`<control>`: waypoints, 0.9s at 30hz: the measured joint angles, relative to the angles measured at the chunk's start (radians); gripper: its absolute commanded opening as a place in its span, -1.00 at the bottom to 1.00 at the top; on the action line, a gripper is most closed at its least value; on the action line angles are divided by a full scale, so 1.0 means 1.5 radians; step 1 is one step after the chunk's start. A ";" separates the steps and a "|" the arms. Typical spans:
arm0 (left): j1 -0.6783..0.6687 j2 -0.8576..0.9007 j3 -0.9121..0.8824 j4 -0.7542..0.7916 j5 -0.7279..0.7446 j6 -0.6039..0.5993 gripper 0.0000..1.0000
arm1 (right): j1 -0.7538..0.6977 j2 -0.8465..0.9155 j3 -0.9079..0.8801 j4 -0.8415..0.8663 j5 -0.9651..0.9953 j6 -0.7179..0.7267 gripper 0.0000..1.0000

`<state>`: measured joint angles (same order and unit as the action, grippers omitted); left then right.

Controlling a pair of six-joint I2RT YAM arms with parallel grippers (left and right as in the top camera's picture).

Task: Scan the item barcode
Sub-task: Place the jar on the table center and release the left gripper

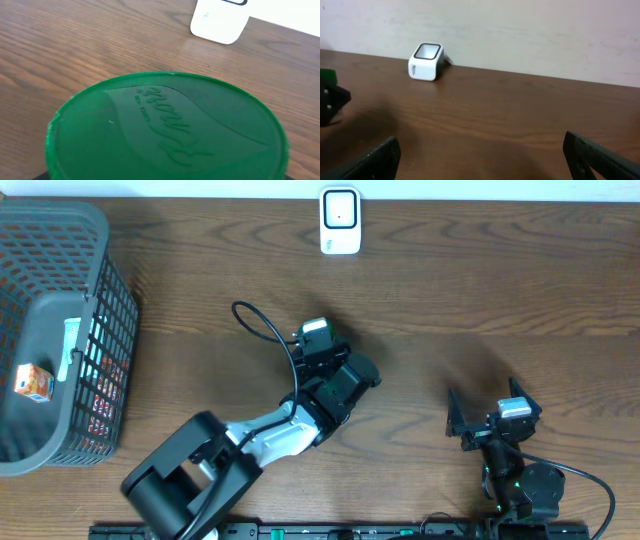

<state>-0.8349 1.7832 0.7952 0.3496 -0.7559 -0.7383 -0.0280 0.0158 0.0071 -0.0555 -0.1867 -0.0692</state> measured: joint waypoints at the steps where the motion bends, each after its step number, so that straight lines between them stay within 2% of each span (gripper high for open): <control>1: 0.001 0.013 0.000 0.015 -0.003 0.006 0.37 | 0.000 0.000 0.000 0.000 0.000 0.000 0.98; 8: 0.008 0.116 0.000 0.110 -0.009 0.059 0.38 | 0.000 0.000 0.000 0.000 0.000 0.000 0.98; 9: 0.008 0.121 0.000 0.121 -0.014 0.062 0.50 | 0.000 0.000 0.000 0.000 0.000 0.000 0.98; 13: 0.008 0.122 0.000 0.125 -0.020 0.072 0.61 | 0.000 0.000 0.000 0.000 0.000 0.000 0.99; 17: 0.005 0.122 0.000 0.120 -0.022 0.075 0.82 | 0.000 0.000 0.000 0.000 0.000 0.000 0.99; 19: -0.001 0.122 0.000 0.118 -0.024 0.076 1.00 | 0.000 0.000 0.000 0.000 0.000 0.000 0.98; 23: -0.019 0.122 0.000 0.131 -0.031 0.104 0.96 | 0.000 0.000 0.000 0.000 0.000 0.000 0.98; 27: -0.049 0.115 0.000 0.159 -0.065 0.167 0.96 | 0.000 0.000 0.000 0.000 0.000 0.000 0.99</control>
<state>-0.9081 1.9564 0.7952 0.5888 -0.8532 -0.4873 -0.0284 0.0158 0.0071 -0.0559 -0.1871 -0.0692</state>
